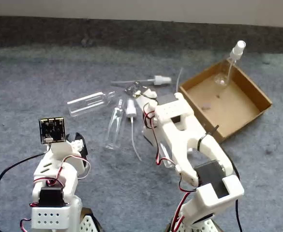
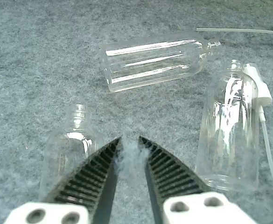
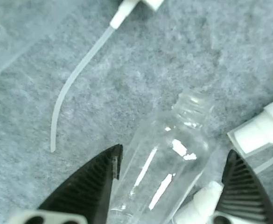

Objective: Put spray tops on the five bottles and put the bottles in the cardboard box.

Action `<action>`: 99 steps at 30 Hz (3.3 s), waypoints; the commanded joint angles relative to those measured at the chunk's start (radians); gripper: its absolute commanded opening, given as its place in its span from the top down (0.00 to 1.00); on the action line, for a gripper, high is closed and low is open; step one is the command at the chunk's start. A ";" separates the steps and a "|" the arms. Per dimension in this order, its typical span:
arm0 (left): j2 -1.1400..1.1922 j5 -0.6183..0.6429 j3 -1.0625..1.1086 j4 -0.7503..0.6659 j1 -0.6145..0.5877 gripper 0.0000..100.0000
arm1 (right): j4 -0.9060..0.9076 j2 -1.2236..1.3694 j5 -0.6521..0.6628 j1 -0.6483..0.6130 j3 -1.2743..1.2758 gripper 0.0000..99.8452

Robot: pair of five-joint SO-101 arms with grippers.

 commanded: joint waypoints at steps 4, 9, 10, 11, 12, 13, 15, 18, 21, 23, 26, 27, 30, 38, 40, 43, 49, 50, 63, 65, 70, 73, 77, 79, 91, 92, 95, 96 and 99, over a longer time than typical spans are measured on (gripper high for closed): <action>-0.007 -0.006 0.021 -0.021 -0.007 1.00 | 0.102 -0.013 -0.017 0.027 -0.127 0.71; -0.007 -0.006 0.021 -0.020 -0.007 1.00 | 0.101 -0.012 -0.063 0.041 -0.136 0.71; -0.007 -0.006 0.021 -0.020 -0.007 1.00 | 0.101 -0.010 -0.063 0.041 -0.136 0.71; -0.007 -0.006 0.021 -0.020 -0.007 1.00 | 0.101 -0.010 -0.063 0.041 -0.136 0.71; -0.007 -0.006 0.021 -0.020 -0.007 1.00 | 0.101 -0.010 -0.063 0.041 -0.136 0.71; -0.007 -0.006 0.021 -0.020 -0.007 1.00 | 0.099 -0.008 -0.063 0.041 -0.136 0.71; -0.007 -0.006 0.021 -0.020 -0.007 1.00 | 0.084 -0.008 -0.063 0.041 -0.131 0.71; -0.007 -0.006 0.021 -0.020 -0.007 1.00 | 0.028 -0.008 -0.064 0.041 -0.130 0.71; -0.007 -0.006 0.021 -0.017 -0.007 1.00 | 0.024 -0.008 -0.064 0.041 -0.128 0.71; -0.007 -0.006 0.021 -0.017 -0.007 1.00 | 0.018 -0.008 -0.063 0.041 -0.128 0.71; -0.007 -0.006 0.021 -0.017 -0.007 1.00 | 0.018 -0.007 -0.063 0.041 -0.128 0.71; -0.007 -0.006 0.021 -0.017 -0.007 1.00 | 0.018 -0.005 -0.063 0.039 -0.128 0.71; -0.007 -0.006 0.021 -0.017 -0.007 1.00 | 0.025 0.056 -0.069 0.039 -0.133 0.71; -0.007 -0.006 0.021 -0.017 -0.007 1.00 | 0.021 0.163 -0.071 0.039 -0.196 0.71; -0.007 -0.006 0.021 -0.018 -0.007 1.00 | 0.025 0.162 -0.071 0.039 -0.196 0.71; -0.007 -0.006 0.021 -0.020 -0.007 1.00 | 0.025 0.153 -0.071 0.039 -0.196 0.72; -0.007 -0.006 0.021 -0.021 -0.007 1.00 | 0.027 0.130 -0.071 0.044 -0.196 0.81; -0.007 -0.006 0.021 -0.021 -0.007 1.00 | 0.027 0.124 -0.071 0.044 -0.196 0.81; -0.007 -0.006 0.021 -0.020 -0.007 1.00 | 0.087 0.007 -0.068 0.041 -0.185 0.69; -0.007 -0.006 0.021 -0.020 -0.007 1.00 | 0.105 0.008 -0.071 0.041 -0.186 0.69; -0.007 -0.006 0.021 -0.017 -0.007 1.00 | 0.102 0.013 -0.071 0.041 -0.185 0.69; -0.007 -0.006 0.021 -0.017 -0.007 1.00 | 0.101 0.022 -0.071 0.041 -0.185 0.69; -0.007 -0.006 0.021 -0.017 -0.007 1.00 | 0.101 0.093 -0.071 0.042 -0.188 0.69; -0.007 -0.006 0.021 -0.017 -0.007 1.00 | 0.101 0.119 -0.071 0.044 -0.193 0.69; -0.007 -0.006 0.021 -0.018 -0.007 1.00 | 0.114 0.122 -0.072 0.047 -0.194 0.90; -0.007 -0.006 0.021 -0.018 -0.007 1.00 | 0.127 0.122 -0.072 0.048 -0.196 0.90; -0.007 -0.006 0.021 -0.018 -0.007 1.00 | 0.174 0.114 -0.072 0.042 -0.206 0.90; -0.007 -0.006 0.021 -0.018 -0.007 1.00 | 0.185 0.102 -0.072 0.041 -0.222 0.90; -0.007 -0.006 0.021 -0.018 -0.007 1.00 | 0.234 0.038 -0.072 0.047 -0.254 0.90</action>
